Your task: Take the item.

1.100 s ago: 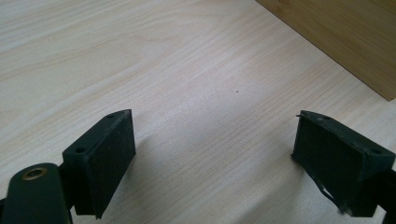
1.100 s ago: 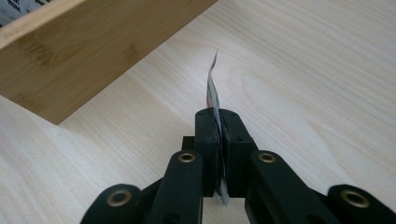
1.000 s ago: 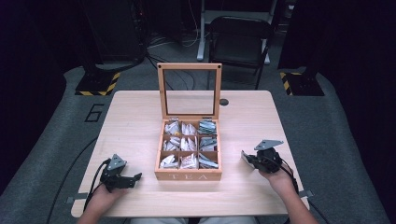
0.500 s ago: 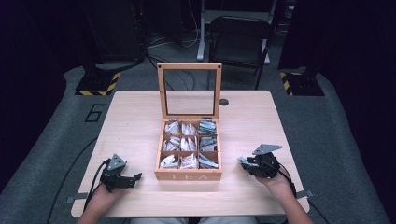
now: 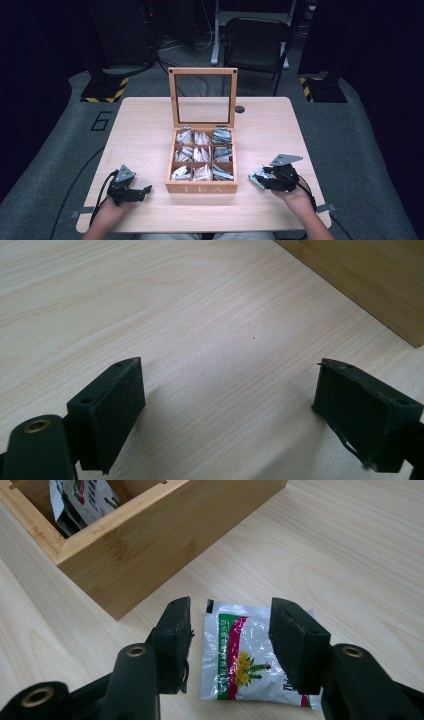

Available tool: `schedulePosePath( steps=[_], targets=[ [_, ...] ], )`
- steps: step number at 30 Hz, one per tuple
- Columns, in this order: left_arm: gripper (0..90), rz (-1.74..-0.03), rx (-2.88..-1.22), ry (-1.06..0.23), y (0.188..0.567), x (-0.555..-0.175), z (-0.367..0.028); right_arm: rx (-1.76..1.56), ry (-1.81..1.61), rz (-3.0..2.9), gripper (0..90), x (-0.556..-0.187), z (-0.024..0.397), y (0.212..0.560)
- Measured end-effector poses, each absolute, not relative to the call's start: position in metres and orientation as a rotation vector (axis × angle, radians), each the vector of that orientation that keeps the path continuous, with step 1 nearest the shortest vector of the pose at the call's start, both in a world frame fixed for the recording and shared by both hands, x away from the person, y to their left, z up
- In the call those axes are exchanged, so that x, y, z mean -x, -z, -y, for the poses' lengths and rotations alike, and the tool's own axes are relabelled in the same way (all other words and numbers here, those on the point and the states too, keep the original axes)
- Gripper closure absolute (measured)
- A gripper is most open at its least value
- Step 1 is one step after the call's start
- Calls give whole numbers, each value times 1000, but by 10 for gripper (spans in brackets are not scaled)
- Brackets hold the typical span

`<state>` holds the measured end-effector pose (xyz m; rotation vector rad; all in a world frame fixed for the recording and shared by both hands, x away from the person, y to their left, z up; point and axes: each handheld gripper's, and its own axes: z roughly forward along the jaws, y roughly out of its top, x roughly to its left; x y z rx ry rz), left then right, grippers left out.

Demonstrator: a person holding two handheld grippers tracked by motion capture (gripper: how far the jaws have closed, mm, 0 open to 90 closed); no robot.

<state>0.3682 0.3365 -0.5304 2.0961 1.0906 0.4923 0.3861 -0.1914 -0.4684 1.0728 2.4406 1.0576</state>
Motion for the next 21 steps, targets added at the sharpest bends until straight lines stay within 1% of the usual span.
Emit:
schedulePosePath(
  steps=[14, 21],
  targets=[
    [127, -1090, -2097, -491, 530, -368, -337, -1089, -1084, -2415, 498, -367, 200, 469],
    [127, -1090, -2098, -491, 530, -368, -337, -1076, -1016, -2373, 486, -364, 198, 478]
  ],
)
